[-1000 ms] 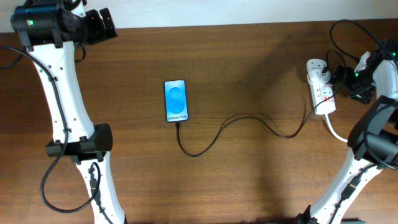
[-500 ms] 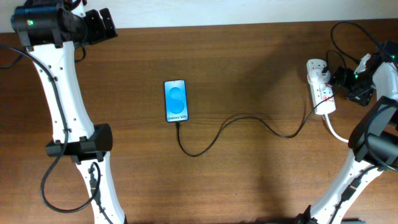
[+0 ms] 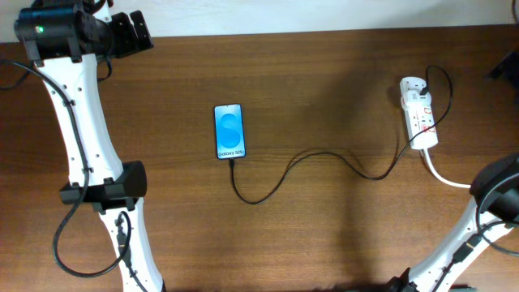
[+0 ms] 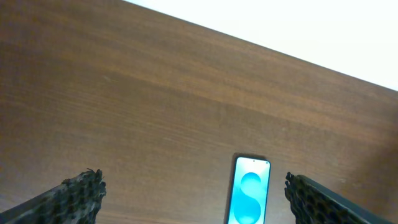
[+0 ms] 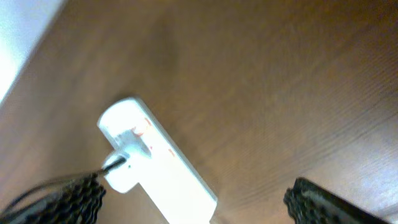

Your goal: Plug charger to phone and switch on socket

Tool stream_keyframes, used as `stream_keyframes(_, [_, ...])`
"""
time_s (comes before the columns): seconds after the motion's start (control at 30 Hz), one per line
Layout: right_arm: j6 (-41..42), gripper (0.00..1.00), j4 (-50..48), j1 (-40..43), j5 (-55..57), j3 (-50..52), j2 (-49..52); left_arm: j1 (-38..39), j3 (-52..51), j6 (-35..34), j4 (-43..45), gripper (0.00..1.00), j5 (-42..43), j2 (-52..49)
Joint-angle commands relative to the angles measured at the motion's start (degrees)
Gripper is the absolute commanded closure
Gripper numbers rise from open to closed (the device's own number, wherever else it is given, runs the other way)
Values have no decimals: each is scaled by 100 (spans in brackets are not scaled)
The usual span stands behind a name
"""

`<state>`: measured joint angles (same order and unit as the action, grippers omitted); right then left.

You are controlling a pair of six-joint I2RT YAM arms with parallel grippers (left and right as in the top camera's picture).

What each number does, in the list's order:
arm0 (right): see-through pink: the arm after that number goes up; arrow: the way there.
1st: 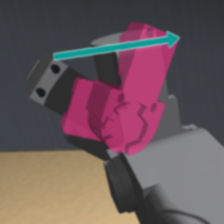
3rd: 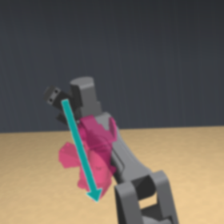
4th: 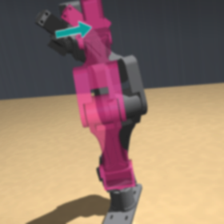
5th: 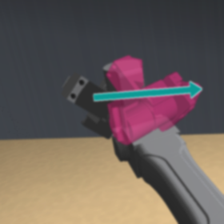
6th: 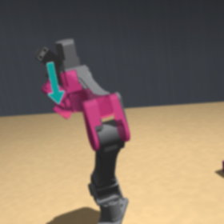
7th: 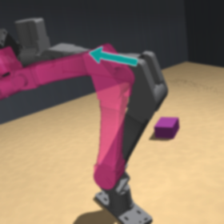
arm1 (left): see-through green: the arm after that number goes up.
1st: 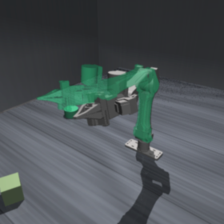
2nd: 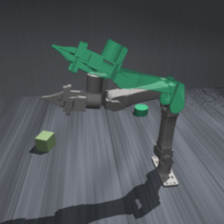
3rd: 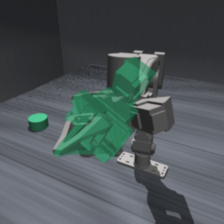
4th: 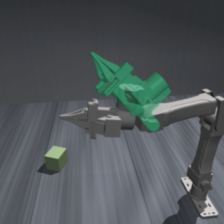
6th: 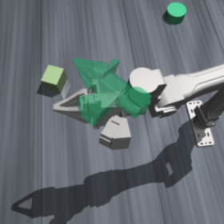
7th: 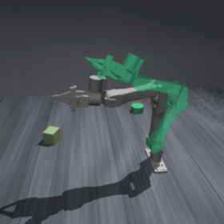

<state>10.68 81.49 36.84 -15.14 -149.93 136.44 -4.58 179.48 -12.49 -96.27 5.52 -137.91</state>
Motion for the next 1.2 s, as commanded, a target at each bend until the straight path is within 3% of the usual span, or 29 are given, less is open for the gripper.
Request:
stream_keyframes(0.0, [13, 2, 680, -282, -70, -1727, -216, -9, -9, -31, 13, 1, -44, 35])
stream_keyframes(0.1, [-2, 2, 1423, -621, -94, -3047, -363, -9, -9, -31, 13, 1, -44, 35])
stream_keyframes(0.33, [-227, 2, 1582, -2288, -109, -2970, -1526, -9, -9, -31, 13, 1, -44, 35])
stream_keyframes(0.63, [-225, 2, 1582, -3873, -157, -2970, -1792, -9, -9, -31, 13, 1, -44, 35])
stream_keyframes(0.87, [-221, 2, 1582, -4107, -828, -2970, -1838, -9, -9, -31, 13, 1, -44, 35])
stream_keyframes(1.17, [-313, 2, 1580, -3998, -756, -2970, -1921, -9, -9, -31, 13, 1, -46, 35])
